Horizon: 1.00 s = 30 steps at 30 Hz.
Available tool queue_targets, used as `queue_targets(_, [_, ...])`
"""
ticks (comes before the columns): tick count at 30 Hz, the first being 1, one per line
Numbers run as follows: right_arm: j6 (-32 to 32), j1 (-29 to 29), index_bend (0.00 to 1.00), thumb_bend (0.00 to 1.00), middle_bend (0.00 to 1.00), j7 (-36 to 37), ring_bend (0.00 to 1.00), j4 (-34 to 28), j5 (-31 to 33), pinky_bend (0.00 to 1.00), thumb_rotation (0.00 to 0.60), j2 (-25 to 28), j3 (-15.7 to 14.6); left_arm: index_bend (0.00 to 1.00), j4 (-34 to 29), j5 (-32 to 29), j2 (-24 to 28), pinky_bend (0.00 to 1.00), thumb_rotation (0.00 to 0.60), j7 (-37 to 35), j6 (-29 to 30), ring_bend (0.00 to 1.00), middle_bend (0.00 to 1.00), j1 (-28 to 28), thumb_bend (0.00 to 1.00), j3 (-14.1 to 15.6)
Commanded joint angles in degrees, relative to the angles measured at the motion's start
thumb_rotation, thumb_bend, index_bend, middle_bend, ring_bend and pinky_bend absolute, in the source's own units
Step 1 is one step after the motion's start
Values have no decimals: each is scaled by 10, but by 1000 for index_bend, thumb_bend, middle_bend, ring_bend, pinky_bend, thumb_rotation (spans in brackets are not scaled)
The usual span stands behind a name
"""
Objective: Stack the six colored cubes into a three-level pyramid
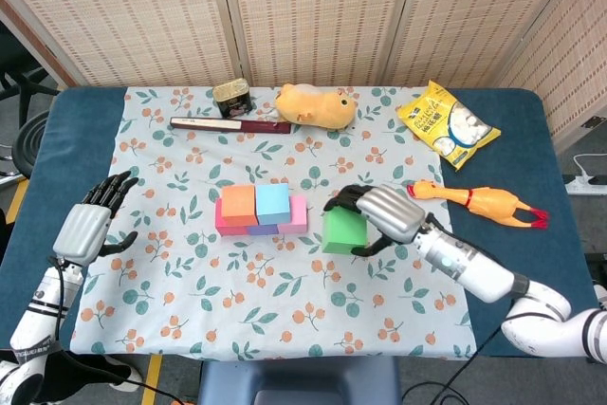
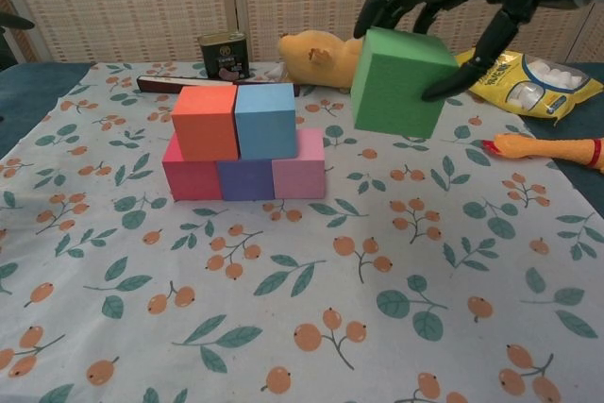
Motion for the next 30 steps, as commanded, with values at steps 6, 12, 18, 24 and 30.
queue_targets(6, [-73, 126, 277, 150, 354, 94, 168, 90, -30, 330, 600, -37, 40, 13, -2, -6, 4, 145, 600, -2, -5, 0, 0, 2, 299, 1])
queue_targets(12, [-98, 182, 271, 150, 354, 113, 161, 163, -25, 328, 600, -91, 43, 14, 1, -7, 3, 145, 600, -4, -8, 0, 0, 3, 299, 2])
queue_targets(18, [-115, 226, 266, 151, 354, 112, 156, 219, -25, 325, 600, -137, 36, 14, 5, -7, 1, 145, 600, -7, -9, 0, 0, 2, 299, 2])
queue_targets(24, [-132, 265, 262, 151, 354, 105, 152, 258, -28, 320, 600, -163, 27, 13, 10, -4, 0, 145, 600, -14, -11, 0, 0, 2, 298, 4])
queue_targets(30, [-159, 292, 252, 150, 354, 105, 149, 292, -3, 313, 600, -189, 24, 13, 15, -6, -5, 145, 600, -20, -16, 0, 0, 1, 300, 4])
